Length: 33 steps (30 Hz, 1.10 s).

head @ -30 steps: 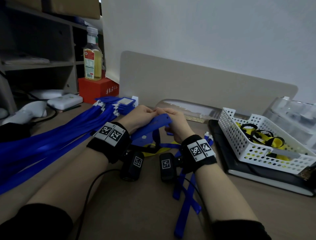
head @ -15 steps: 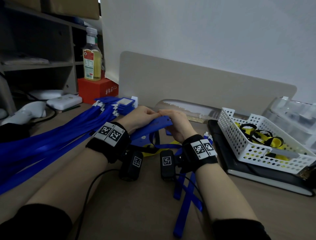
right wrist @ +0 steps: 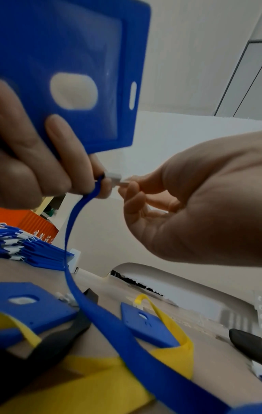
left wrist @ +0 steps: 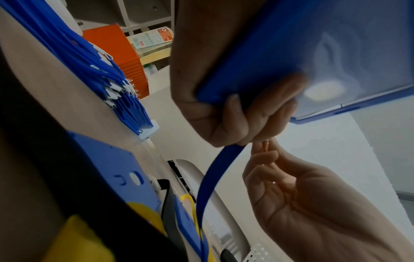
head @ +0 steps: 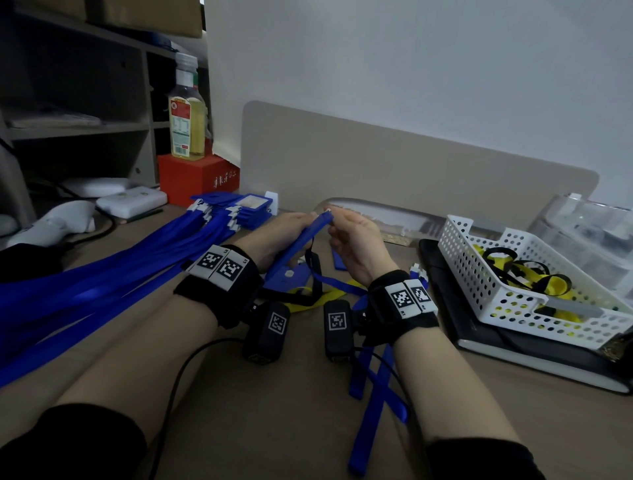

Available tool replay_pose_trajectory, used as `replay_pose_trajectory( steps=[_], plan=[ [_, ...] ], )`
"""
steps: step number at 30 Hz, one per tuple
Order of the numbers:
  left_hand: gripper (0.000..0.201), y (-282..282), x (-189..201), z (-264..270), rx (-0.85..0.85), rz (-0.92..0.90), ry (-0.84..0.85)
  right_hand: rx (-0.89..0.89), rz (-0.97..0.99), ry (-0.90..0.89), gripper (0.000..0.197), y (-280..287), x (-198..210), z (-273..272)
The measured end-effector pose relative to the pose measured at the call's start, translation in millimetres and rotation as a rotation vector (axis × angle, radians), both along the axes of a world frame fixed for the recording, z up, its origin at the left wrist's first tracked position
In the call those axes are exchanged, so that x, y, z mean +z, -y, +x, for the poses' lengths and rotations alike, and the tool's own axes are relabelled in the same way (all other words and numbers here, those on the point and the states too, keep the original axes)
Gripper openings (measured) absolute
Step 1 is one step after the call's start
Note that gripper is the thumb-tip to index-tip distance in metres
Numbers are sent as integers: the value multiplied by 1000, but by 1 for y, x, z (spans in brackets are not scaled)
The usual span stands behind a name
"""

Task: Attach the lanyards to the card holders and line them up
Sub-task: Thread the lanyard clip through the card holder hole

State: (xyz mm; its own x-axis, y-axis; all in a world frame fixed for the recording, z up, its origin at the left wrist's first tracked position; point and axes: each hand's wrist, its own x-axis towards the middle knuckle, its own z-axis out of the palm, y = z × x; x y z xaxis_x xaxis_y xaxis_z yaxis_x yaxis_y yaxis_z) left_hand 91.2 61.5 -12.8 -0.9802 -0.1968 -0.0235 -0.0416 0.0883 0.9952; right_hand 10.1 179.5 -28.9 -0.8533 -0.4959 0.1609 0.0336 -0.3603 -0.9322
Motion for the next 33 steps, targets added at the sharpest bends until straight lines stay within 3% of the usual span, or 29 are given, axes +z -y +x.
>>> replay_pose_trajectory(
  steps=[7,23,33],
  plan=[
    [30,4,-1,-3,20,17,33,-29,144,-58,11,-1,-1,0],
    [35,-1,3,-4,53,-142,139,-111,175,-55,13,-2,0,7],
    [37,5,6,1,192,-321,53,-221,185,-199,26,0,1,3]
  ],
)
